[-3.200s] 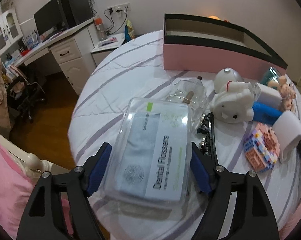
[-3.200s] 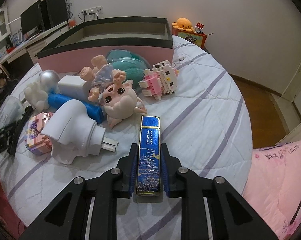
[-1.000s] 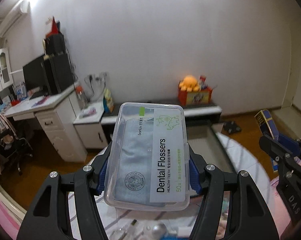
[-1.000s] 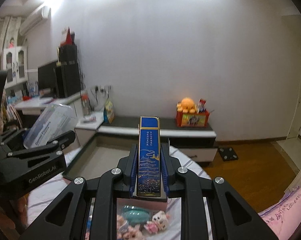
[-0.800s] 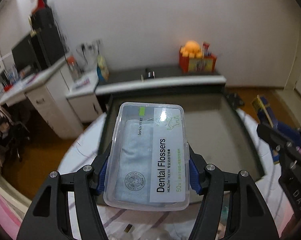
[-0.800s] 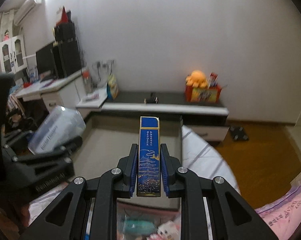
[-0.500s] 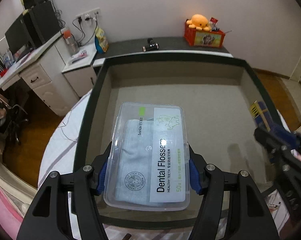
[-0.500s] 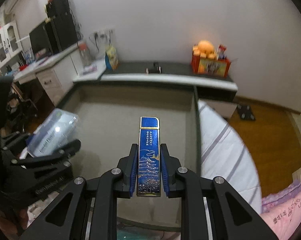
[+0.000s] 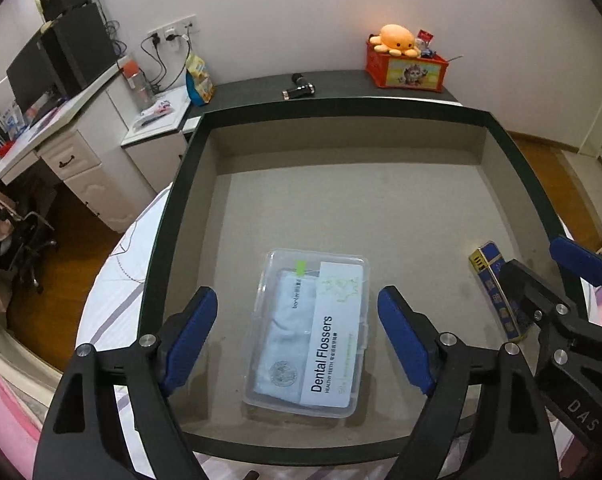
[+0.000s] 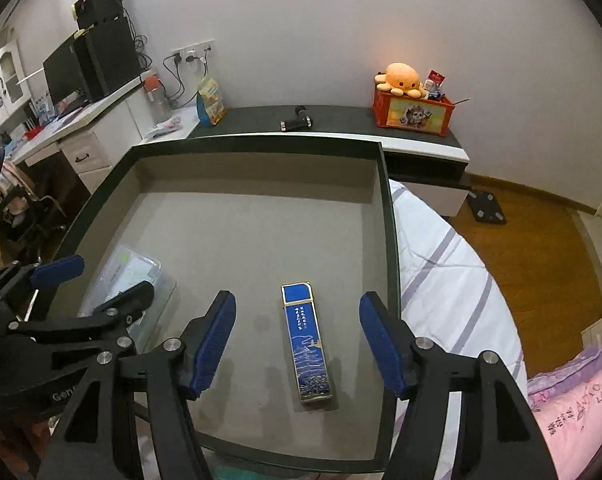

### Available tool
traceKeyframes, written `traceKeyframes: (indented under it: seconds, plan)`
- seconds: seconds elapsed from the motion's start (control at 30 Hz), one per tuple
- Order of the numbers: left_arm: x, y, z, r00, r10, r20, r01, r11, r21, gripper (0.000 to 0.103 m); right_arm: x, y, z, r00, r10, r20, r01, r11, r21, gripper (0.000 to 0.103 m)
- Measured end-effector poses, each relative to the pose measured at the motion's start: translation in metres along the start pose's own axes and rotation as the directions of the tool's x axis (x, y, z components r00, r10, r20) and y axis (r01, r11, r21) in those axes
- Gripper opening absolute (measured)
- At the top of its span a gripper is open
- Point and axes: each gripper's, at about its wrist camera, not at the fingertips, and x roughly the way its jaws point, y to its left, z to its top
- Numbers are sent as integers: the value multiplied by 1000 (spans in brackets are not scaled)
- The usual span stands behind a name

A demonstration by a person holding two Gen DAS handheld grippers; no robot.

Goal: Organize rigid objects
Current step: 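Withdraw both tools from the pink box back over the bed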

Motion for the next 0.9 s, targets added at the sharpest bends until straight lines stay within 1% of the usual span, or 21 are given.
traceKeyframes:
  seconds: [0.07,0.2,0.3,0.37,0.43,0.53,0.7,0.83,0.9]
  plan:
    - [-4,3,-1,1000,-1,9,2,1000,-3,84,0,-1,1,1000,1,-1,-1,1000,6,66]
    - [-15,5,-2,999,6,36,-6,1000,0,84,-12,-2,-1,1000,-2,27,2,1000,20,66]
    - [-34,5,-5,996,5,85,-6,1000,1,84,-31,-2,-4,998,-3,67,2,1000,16,66]
    - [-51,4,-10,992,19,128,-21,1000,9,84,-49,0,-8,994,-18,106,17,1000,8,66]
    - [-69,4,-18,984,32,173,-34,999,8,84,-69,2,-14,989,-28,146,27,1000,9,66]
    - [-100,8,-34,971,6,238,-6,1000,2,84,-100,8,-27,980,-33,197,32,999,6,66]
    - [-148,14,-62,949,6,316,-2,1000,-13,84,-153,19,-50,960,-38,276,38,999,5,66]
    - [-189,19,-88,922,0,387,13,999,-30,84,-196,29,-73,936,-42,349,48,999,-8,66]
    - [-211,21,-102,904,-2,427,18,999,-33,84,-217,35,-86,923,-35,383,45,999,-16,66]
